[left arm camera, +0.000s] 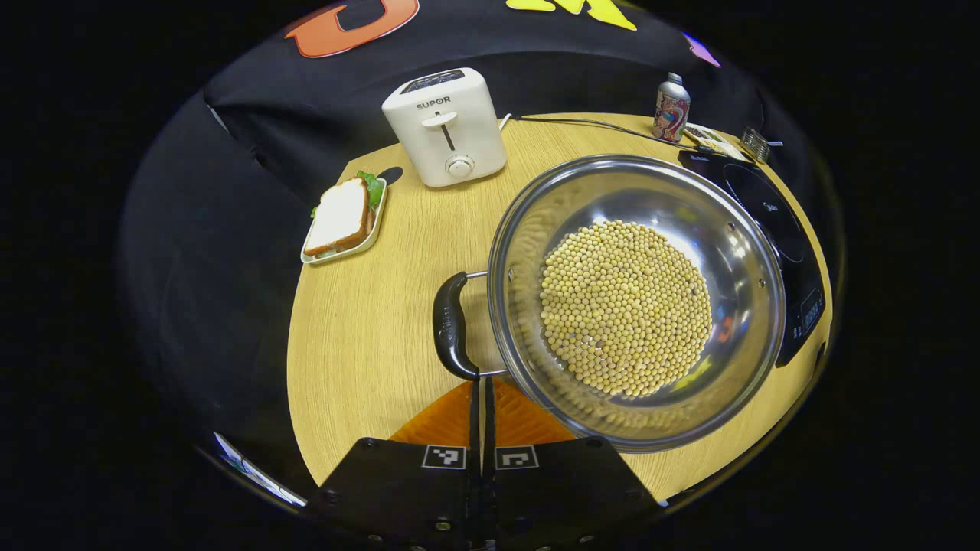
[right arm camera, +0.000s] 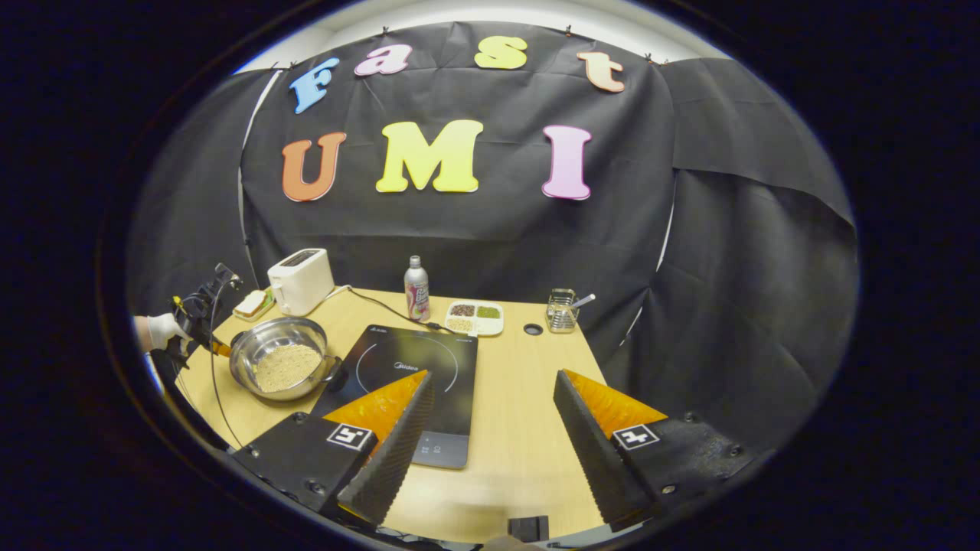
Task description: First push the handle of the pot to place it horizontally, then grasp the pot with both hands and set it on the induction cooktop.
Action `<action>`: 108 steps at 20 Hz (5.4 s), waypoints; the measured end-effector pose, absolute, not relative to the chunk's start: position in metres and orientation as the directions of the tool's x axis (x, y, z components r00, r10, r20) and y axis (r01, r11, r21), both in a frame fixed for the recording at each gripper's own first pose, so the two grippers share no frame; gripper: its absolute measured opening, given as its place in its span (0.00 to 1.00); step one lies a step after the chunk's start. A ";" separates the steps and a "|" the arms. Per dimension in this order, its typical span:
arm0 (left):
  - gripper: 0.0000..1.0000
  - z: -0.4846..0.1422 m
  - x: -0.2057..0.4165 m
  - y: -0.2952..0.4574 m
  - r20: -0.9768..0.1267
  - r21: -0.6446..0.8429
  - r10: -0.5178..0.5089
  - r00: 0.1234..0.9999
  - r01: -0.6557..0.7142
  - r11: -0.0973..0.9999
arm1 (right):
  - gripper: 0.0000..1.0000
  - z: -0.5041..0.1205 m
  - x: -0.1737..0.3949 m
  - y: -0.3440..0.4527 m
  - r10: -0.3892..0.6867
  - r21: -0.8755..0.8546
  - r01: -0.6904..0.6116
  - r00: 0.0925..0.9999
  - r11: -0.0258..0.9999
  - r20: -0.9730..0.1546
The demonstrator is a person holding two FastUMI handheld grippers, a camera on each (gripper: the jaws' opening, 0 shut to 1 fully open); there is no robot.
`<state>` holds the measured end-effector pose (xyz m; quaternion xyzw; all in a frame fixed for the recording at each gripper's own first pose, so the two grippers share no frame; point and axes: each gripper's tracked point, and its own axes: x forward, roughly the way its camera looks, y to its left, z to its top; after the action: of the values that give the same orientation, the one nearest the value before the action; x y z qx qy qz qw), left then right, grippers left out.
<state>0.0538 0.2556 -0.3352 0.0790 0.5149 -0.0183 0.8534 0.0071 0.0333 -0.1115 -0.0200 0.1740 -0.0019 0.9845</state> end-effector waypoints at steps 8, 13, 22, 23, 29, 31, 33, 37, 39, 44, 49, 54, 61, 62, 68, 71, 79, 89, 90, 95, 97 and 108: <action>0.00 -0.321 0.048 0.265 -0.851 0.137 0.085 0.518 0.063 0.989 | 0.99 -0.118 0.008 0.058 0.038 -0.014 -0.047 0.931 0.999 -0.362; 0.04 -0.289 0.042 0.296 -0.763 0.198 0.184 0.619 -0.047 0.979 | 0.96 -0.129 0.019 0.098 0.122 0.085 -0.096 0.911 0.992 -0.394; 0.97 -0.277 0.064 0.286 -0.724 0.089 0.085 0.684 -0.030 0.996 | 0.99 -0.182 0.071 0.228 0.286 0.147 -0.246 0.785 0.958 -0.550; 0.97 -0.280 0.068 0.287 -0.729 0.082 0.083 0.679 -0.033 0.996 | 0.98 -0.189 0.079 0.242 0.301 0.168 -0.249 0.766 0.954 -0.568; 0.97 -0.303 0.093 0.280 -0.776 0.049 0.048 0.629 -0.016 0.999 | 0.96 -0.238 0.122 0.297 0.305 0.225 -0.206 0.662 0.952 -0.684; 0.97 -0.310 0.100 0.274 -0.788 0.045 0.034 0.615 0.002 0.999 | 0.96 -0.257 0.134 0.306 0.283 0.223 -0.174 0.620 0.959 -0.732; 0.97 -0.317 0.107 0.272 -0.802 0.046 0.035 0.596 0.002 0.999 | 0.96 -0.269 0.144 0.312 0.266 0.211 -0.162 0.597 0.964 -0.757; 0.97 -0.330 0.114 0.269 -0.833 0.046 0.029 0.553 0.017 0.999 | 0.95 -0.283 0.159 0.322 0.228 0.170 -0.155 0.561 0.973 -0.796; 0.97 -0.334 0.117 0.269 -0.844 0.031 0.016 0.535 0.018 0.999 | 0.99 -0.291 0.163 0.322 0.210 0.160 -0.138 0.538 0.977 -0.816; 0.97 -0.344 0.120 0.263 -0.880 -0.009 -0.032 0.474 0.052 0.999 | 0.96 -0.307 0.169 0.329 0.207 0.162 -0.133 0.484 0.978 -0.850; 0.78 -0.354 0.125 0.252 -0.900 -0.013 -0.048 0.432 0.084 0.996 | 0.95 -0.308 0.177 0.331 0.171 0.109 -0.155 0.479 0.982 -0.861; 0.76 -0.356 0.126 0.252 -0.915 -0.021 -0.058 0.399 0.096 0.995 | 0.90 -0.312 0.182 0.331 0.085 0.018 -0.150 0.452 0.989 -0.888; 0.69 -0.361 0.120 0.242 -0.923 -0.149 -0.164 0.348 0.070 0.986 | 0.65 -0.311 0.185 0.328 0.109 0.051 -0.143 0.434 0.988 -0.894; 0.59 -0.362 0.120 0.241 -0.924 -0.159 -0.171 0.343 0.063 0.985 | 0.65 -0.311 0.185 0.328 0.119 0.057 -0.153 0.432 0.987 -0.894; 0.62 -0.358 0.112 0.238 -0.937 -0.168 -0.173 0.305 0.042 0.985 | 0.58 -0.309 0.185 0.327 0.169 0.109 -0.159 0.444 0.981 -0.880; 0.62 -0.350 0.103 0.240 -0.938 -0.156 -0.158 0.308 0.031 0.987 | 0.54 -0.307 0.176 0.327 0.212 0.161 -0.152 0.424 0.975 -0.880; 0.62 -0.298 0.093 0.250 -0.923 -0.098 -0.103 0.371 0.034 0.995 | 0.51 -0.266 0.164 0.328 0.274 0.203 -0.199 0.460 0.959 -0.844; 0.61 -0.260 0.096 0.190 -0.910 -0.107 -0.120 0.397 0.056 0.993 | 0.51 -0.232 0.159 0.261 0.258 0.194 -0.179 0.491 0.965 -0.832; 0.57 -0.258 0.098 0.182 -0.908 -0.110 -0.126 0.400 0.062 0.992 | 0.54 -0.228 0.158 0.251 0.254 0.191 -0.176 0.498 0.966 -0.829; 0.61 -0.248 0.106 0.135 -0.900 -0.122 -0.149 0.409 0.092 0.988 | 0.51 -0.218 0.155 0.203 0.227 0.178 -0.142 0.521 0.974 -0.823; 0.62 -0.244 0.108 0.118 -0.897 -0.127 -0.158 0.413 0.100 0.987 | 0.51 -0.214 0.154 0.185 0.218 0.176 -0.128 0.531 0.976 -0.819; 0.61 -0.238 0.124 0.031 -0.891 -0.136 -0.182 0.416 0.139 0.981 | 0.51 -0.215 0.156 0.102 0.180 0.172 -0.065 0.539 0.983 -0.823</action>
<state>0.1238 0.0314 -0.2380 -0.0201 0.5317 -0.0956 0.8413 0.1564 0.1023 -0.2148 0.0603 0.4752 0.0699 0.8750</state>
